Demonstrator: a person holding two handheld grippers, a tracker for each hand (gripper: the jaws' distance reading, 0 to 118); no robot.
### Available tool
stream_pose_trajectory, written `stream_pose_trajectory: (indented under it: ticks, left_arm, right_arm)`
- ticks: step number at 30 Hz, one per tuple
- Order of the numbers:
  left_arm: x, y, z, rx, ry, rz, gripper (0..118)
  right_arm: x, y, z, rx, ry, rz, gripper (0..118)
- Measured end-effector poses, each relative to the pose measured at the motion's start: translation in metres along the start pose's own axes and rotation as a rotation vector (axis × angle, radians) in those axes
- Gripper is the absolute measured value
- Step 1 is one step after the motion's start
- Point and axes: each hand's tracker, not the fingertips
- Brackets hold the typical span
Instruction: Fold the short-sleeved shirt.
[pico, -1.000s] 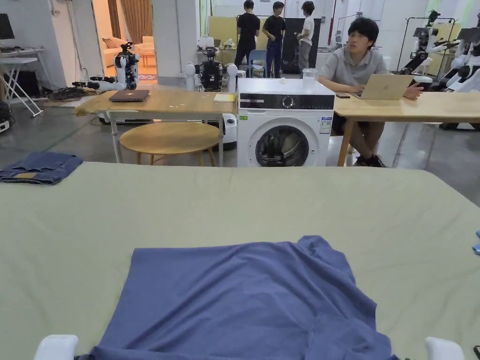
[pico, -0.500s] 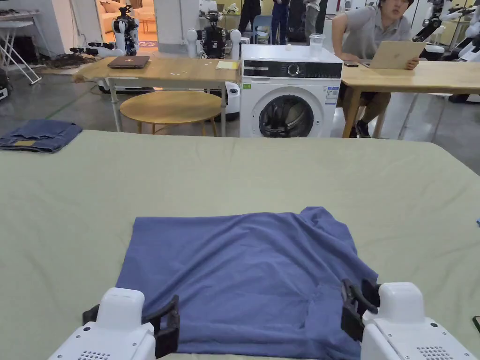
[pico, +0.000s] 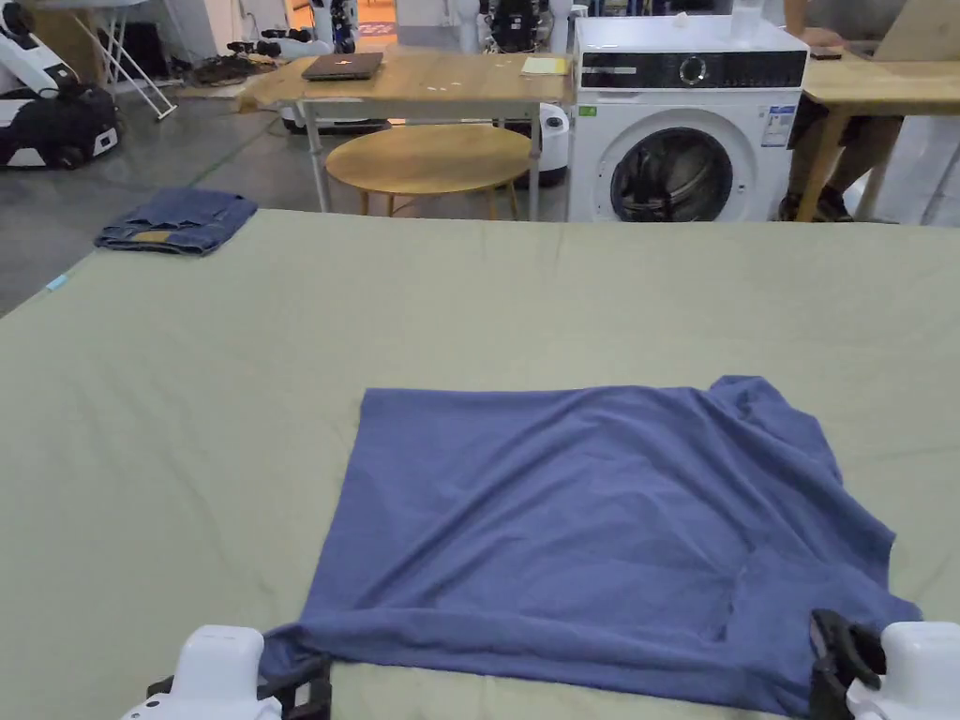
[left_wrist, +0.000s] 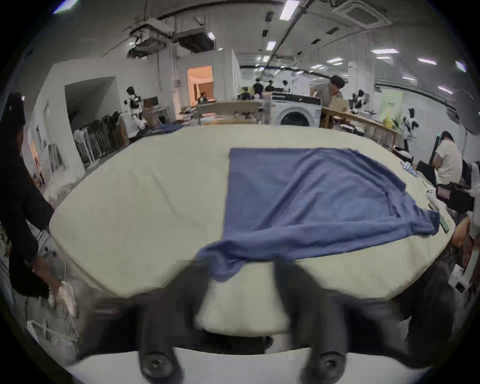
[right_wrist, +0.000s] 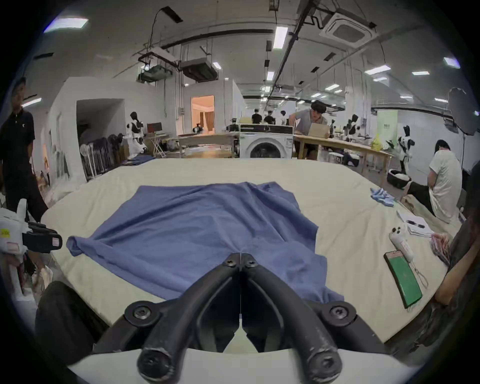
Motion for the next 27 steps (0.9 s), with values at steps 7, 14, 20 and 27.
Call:
stream_pose_trajectory:
  ticks: [7, 14, 20, 27]
  left_arm:
    - [-0.019, 0.003, -0.047, -0.041, 0.006, -0.003, 118]
    - [-0.02, 0.012, -0.09, -0.141, -0.075, -0.013, 5]
    - [-0.004, 0.02, -0.061, -0.115, -0.049, -0.062, 5]
    - [0.009, 0.032, -0.034, -0.09, -0.049, -0.053, 5]
  right_arm:
    - [0.012, -0.004, -0.006, -0.057, -0.025, 0.001, 0]
    - [0.036, -0.001, -0.011, -0.11, -0.08, -0.042, 0]
    - [0.072, -0.003, -0.004, -0.233, -0.168, -0.034, 10]
    - [0.101, -0.033, -0.018, -0.349, -0.157, -0.03, 117]
